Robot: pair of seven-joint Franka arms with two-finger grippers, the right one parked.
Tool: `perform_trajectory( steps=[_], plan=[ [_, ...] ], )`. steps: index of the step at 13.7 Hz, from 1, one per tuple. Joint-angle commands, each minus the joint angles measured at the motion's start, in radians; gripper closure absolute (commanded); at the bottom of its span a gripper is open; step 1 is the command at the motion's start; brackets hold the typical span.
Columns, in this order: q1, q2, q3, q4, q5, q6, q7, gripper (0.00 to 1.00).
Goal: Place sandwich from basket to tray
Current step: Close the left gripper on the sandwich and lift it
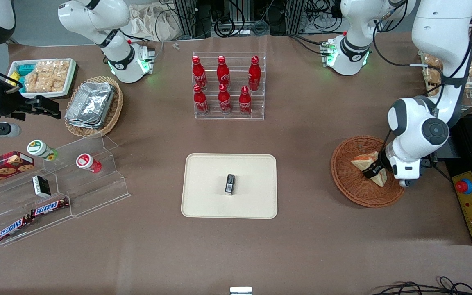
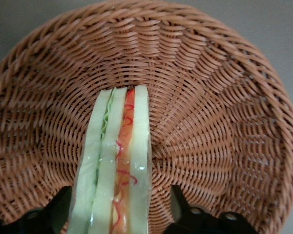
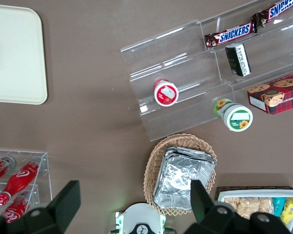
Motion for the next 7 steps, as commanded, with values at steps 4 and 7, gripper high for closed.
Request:
perform_trajectory(
  steps=[4, 7],
  plan=[
    [0.0, -0.031, 0.001, -0.011, 0.044, 0.022, -0.041, 1.0],
    [0.0, -0.197, -0.007, 0.064, 0.044, -0.298, -0.015, 1.0]
  ],
)
